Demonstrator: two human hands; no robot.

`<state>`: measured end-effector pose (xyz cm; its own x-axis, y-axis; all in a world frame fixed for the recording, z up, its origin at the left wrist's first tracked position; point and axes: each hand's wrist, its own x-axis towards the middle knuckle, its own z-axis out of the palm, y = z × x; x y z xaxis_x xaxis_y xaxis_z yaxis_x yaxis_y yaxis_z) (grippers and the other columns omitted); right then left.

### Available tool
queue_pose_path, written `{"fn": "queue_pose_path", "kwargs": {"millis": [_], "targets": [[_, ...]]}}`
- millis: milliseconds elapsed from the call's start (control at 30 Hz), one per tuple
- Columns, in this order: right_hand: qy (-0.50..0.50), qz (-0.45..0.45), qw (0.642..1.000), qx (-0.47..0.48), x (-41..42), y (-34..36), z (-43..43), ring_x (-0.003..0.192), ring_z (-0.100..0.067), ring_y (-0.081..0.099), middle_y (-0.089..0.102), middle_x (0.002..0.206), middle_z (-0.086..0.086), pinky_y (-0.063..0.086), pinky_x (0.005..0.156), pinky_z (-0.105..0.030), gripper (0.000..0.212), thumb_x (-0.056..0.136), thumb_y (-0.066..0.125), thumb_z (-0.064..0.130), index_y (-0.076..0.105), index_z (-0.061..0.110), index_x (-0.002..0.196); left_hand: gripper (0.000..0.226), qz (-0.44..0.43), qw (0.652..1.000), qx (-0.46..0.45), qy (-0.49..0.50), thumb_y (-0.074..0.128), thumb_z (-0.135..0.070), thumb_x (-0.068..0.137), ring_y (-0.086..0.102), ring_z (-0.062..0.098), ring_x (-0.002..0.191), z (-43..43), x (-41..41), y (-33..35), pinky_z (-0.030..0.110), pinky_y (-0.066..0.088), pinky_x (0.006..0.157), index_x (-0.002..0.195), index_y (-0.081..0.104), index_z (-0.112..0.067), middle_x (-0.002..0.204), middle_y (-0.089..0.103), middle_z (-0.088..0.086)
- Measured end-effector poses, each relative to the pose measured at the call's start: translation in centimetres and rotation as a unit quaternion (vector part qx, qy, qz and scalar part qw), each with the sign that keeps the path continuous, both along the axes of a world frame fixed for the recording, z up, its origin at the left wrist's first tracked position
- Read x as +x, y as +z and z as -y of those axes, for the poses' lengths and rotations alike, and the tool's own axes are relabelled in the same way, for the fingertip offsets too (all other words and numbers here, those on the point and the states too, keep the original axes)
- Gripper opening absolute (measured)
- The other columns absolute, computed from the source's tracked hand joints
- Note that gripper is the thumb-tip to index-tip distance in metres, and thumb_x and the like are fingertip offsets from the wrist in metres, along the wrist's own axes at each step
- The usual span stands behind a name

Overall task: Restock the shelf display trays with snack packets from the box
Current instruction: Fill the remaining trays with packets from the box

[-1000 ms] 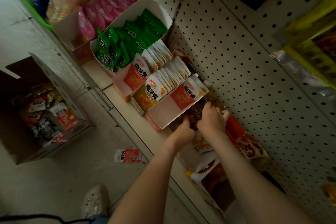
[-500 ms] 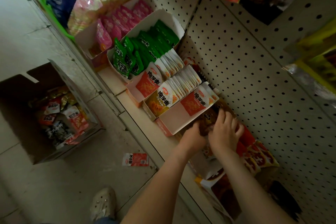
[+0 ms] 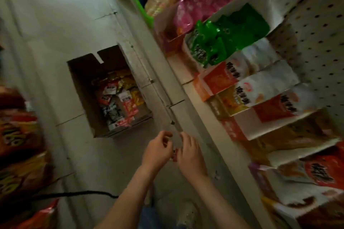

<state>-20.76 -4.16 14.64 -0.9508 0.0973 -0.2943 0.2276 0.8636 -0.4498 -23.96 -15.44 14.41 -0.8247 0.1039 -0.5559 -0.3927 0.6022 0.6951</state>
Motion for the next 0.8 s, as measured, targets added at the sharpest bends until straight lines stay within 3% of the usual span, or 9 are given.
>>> {"fn": "queue_pose_path", "kwargs": {"millis": [100, 200, 267, 367, 467, 567, 667, 733, 800], "targets": [[-0.031, 0.173, 0.983, -0.045, -1.2, -9.6, 1.6, 0.134, -0.024, 0.037, 0.033, 0.148, -0.01, 0.032, 0.107, -0.03, 0.054, 0.093, 0.051, 0.009, 0.031, 0.009, 0.143, 0.025, 0.052, 0.996, -0.056, -0.037, 0.05, -0.023, 0.092, 0.063, 0.018, 0.097, 3.6, -0.4, -7.3, 0.025, 0.045, 0.078, 0.116, 0.058, -0.022, 0.103, 0.067, 0.0], [0.012, 0.258, 0.966, 0.021, -1.9, -21.6, 2.6, 0.133, -0.026, 0.038, 0.035, 0.146, -0.012, 0.033, 0.106, -0.03, 0.058, 0.091, 0.06, 0.017, 0.031, 0.008, 0.14, 0.03, 0.092, 0.993, -0.062, -0.05, 0.047, -0.024, 0.095, 0.06, 0.021, 0.108, 5.7, -0.4, -16.3, 0.027, 0.045, 0.086, 0.123, 0.056, -0.019, 0.117, 0.065, 0.003], [0.024, 0.288, 0.955, 0.062, -2.1, -25.5, 1.2, 0.132, -0.028, 0.039, 0.038, 0.143, -0.011, 0.035, 0.107, -0.035, 0.056, 0.091, 0.059, 0.025, 0.033, 0.009, 0.138, 0.032, 0.099, 0.991, -0.066, -0.067, 0.045, -0.022, 0.096, 0.057, 0.025, 0.114, 5.7, -1.0, -19.0, 0.03, 0.045, 0.091, 0.126, 0.056, -0.017, 0.123, 0.063, 0.008], [0.094, 0.286, 0.943, 0.144, -0.4, -35.5, 0.6, 0.129, -0.029, 0.039, 0.041, 0.138, -0.011, 0.036, 0.103, -0.036, 0.052, 0.091, 0.055, 0.032, 0.034, 0.012, 0.135, 0.034, 0.127, 0.987, -0.072, -0.067, 0.042, -0.02, 0.097, 0.054, 0.03, 0.119, 6.7, -0.1, -28.2, 0.031, 0.043, 0.094, 0.129, 0.053, -0.015, 0.128, 0.059, 0.014], [0.132, 0.246, 0.933, 0.226, 1.2, -38.6, -0.3, 0.122, -0.027, 0.043, 0.048, 0.131, -0.008, 0.035, 0.097, -0.034, 0.049, 0.087, 0.061, 0.036, 0.043, 0.015, 0.127, 0.035, 0.134, 0.987, -0.064, -0.055, 0.041, -0.013, 0.097, 0.053, 0.032, 0.12, 6.9, 0.4, -31.3, 0.03, 0.041, 0.092, 0.13, 0.05, -0.012, 0.129, 0.058, 0.017], [0.171, 0.237, 0.925, 0.244, 1.9, -38.5, -0.4, 0.12, -0.026, 0.043, 0.052, 0.127, -0.007, 0.034, 0.097, -0.034, 0.041, 0.088, 0.06, 0.039, 0.053, 0.016, 0.122, 0.036, 0.132, 0.988, -0.067, -0.047, 0.039, -0.011, 0.097, 0.051, 0.032, 0.123, 7.2, 1.0, -31.7, 0.03, 0.04, 0.094, 0.132, 0.05, -0.011, 0.132, 0.057, 0.018], [0.105, 0.263, 0.952, 0.12, 0.6, -33.8, 1.4, 0.115, -0.028, 0.046, 0.058, 0.117, -0.005, 0.037, 0.096, -0.035, 0.037, 0.082, 0.062, 0.045, 0.063, 0.017, 0.105, 0.037, 0.127, 0.99, -0.058, -0.035, 0.038, -0.01, 0.096, 0.053, 0.031, 0.121, 7.4, 1.5, -28.0, 0.032, 0.042, 0.094, 0.13, 0.053, -0.014, 0.131, 0.058, 0.016], [-0.012, 0.266, 0.962, -0.06, -0.5, -30.7, 2.0, 0.108, -0.031, 0.056, 0.064, 0.108, -0.011, 0.046, 0.092, -0.04, 0.048, 0.064, 0.06, 0.053, 0.065, 0.017, 0.095, 0.038, 0.126, 0.99, -0.049, -0.031, 0.039, -0.009, 0.096, 0.053, 0.031, 0.12, 7.3, 1.3, -24.7, 0.032, 0.042, 0.094, 0.129, 0.054, -0.015, 0.13, 0.059, 0.014], [-0.084, 0.236, 0.951, -0.179, -2.4, -24.1, 2.8, 0.101, -0.027, 0.062, 0.066, 0.107, -0.014, 0.051, 0.086, -0.035, 0.053, 0.066, 0.069, 0.043, 0.065, 0.01, 0.107, 0.031, 0.127, 0.991, -0.037, -0.015, 0.043, -0.015, 0.097, 0.054, 0.032, 0.119, 7.3, 0.5, -19.7, 0.033, 0.042, 0.092, 0.127, 0.054, -0.013, 0.128, 0.06, 0.014]]}}
